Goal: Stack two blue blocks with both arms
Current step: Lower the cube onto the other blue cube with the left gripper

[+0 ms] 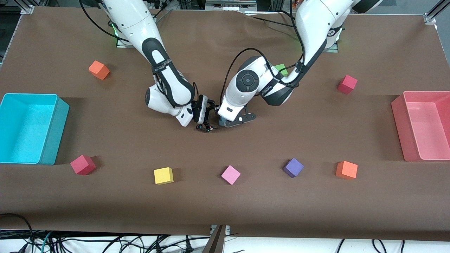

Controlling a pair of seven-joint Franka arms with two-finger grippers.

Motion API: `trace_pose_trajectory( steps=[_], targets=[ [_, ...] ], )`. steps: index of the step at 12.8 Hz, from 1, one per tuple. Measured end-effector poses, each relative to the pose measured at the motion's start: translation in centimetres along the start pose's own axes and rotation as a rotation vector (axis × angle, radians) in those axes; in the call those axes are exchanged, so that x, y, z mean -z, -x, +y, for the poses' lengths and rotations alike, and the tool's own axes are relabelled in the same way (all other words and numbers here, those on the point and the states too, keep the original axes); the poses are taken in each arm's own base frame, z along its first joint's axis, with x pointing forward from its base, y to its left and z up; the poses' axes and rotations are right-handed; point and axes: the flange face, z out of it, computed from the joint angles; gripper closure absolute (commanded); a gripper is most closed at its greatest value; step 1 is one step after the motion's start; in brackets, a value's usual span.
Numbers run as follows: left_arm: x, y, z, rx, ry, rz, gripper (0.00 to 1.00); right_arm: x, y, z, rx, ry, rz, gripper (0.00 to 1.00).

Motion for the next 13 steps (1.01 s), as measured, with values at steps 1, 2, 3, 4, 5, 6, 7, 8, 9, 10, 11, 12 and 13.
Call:
trace_pose_trajectory(
  steps=[1,2,3,4,5,6,7,8,9,10,11,12,13],
  targets=[
    [0.1,-0.1,0.0,0.002,0.002,0.002,0.00,0.0,0.1,0.0,0.000,0.000,-0.001,0.00],
    [0.2,-0.2,0.1,0.003,0.004,0.004,0.00,-0.1,0.1,0.0,0.000,-0.001,-0.001,0.00],
    [0.3,-0.3,0.1,0.004,0.006,0.005,0.00,-0.1,0.1,0.0,0.000,0.000,-0.001,0.00],
    [0.4,-0.3,0.1,0.004,0.007,0.006,0.00,-0.1,0.1,0.0,0.000,0.000,-0.001,0.00],
    [0.4,-0.3,0.2,0.004,0.008,0.006,0.00,0.0,0.0,0.0,0.001,0.000,0.000,0.00],
    [0.5,-0.3,0.2,0.004,0.009,0.007,0.00,0.0,0.0,0.1,0.001,0.000,0.001,0.00],
    [0.6,-0.5,0.2,0.006,0.011,0.009,0.00,0.0,-0.2,0.2,0.004,0.003,0.004,0.00],
    [1.0,-0.8,0.2,0.009,0.017,0.014,0.00,0.1,-0.5,0.3,0.007,0.006,0.008,0.00],
    [1.7,-1.3,0.2,0.014,0.025,0.021,0.00,0.1,-0.7,0.5,0.009,0.008,0.011,0.00],
    [2.8,-1.8,0.1,0.019,0.031,0.031,0.00,0.1,-0.8,0.5,0.010,0.009,0.013,0.00],
    [4.2,-2.3,-0.1,0.017,0.025,0.037,0.00,0.1,-0.8,0.5,0.010,0.010,0.012,0.00],
    [5.7,-2.7,-0.6,0.001,0.012,0.041,0.00,0.2,-0.8,0.6,0.009,0.011,0.012,0.00],
    [7.4,-3.3,-1.3,-0.026,-0.005,0.043,0.00,0.2,-0.7,0.7,0.009,0.012,0.011,0.00]
  ],
)
